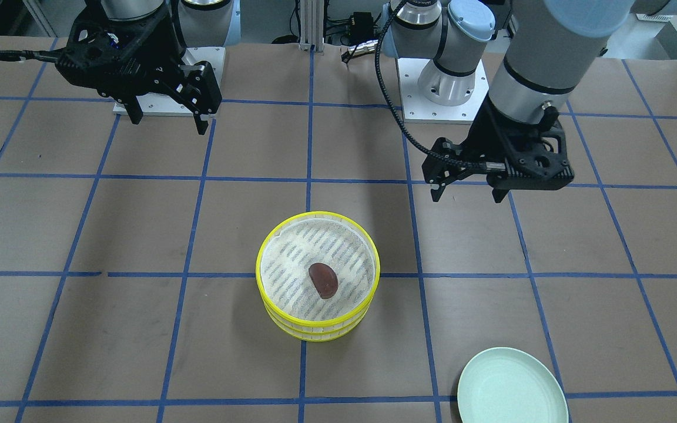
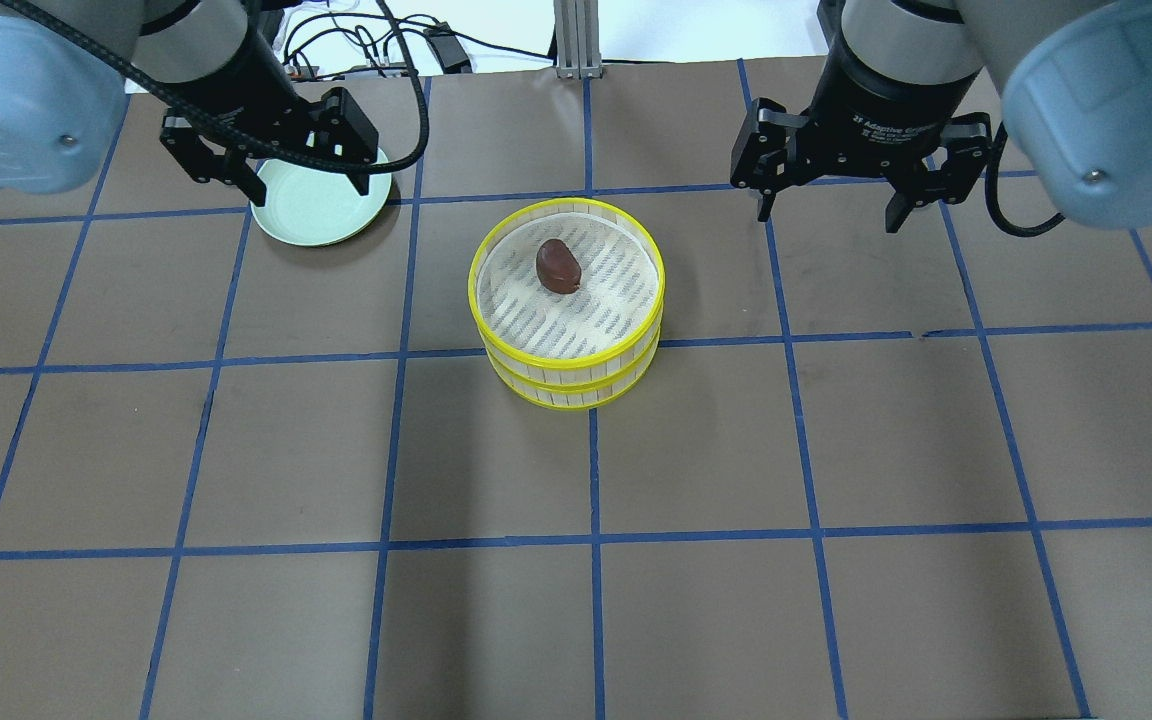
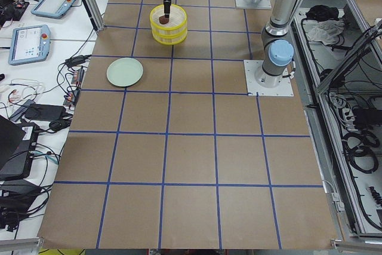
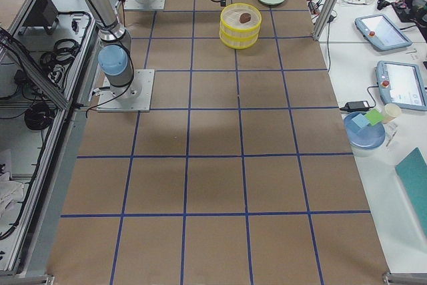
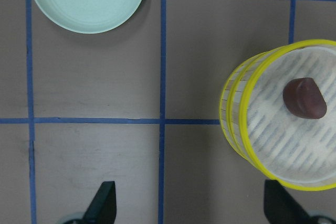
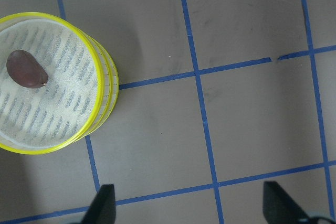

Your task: Place buns in different layers of steamer

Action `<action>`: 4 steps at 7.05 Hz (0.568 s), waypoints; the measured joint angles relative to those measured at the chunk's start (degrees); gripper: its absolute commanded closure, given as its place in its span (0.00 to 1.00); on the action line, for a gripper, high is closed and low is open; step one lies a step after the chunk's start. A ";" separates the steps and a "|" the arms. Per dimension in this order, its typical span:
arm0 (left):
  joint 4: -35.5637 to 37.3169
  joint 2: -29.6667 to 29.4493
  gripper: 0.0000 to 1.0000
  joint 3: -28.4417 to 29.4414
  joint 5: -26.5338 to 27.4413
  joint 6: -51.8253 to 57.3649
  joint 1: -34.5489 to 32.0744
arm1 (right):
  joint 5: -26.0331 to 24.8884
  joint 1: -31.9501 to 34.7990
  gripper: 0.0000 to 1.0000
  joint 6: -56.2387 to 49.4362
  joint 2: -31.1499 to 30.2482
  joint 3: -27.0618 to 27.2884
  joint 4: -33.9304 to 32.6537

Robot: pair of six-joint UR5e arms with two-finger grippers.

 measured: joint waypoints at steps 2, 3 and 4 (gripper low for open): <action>-1.07 1.33 0.00 -0.13 0.85 0.98 2.08 | 0.08 0.02 0.00 0.00 0.00 0.00 -0.08; -1.28 1.53 0.00 -0.35 1.20 1.04 2.32 | 0.07 0.02 0.00 0.00 0.00 0.00 -0.07; -1.92 1.67 0.00 -0.69 2.10 1.07 2.49 | 0.05 0.02 0.00 0.00 0.00 0.00 -0.07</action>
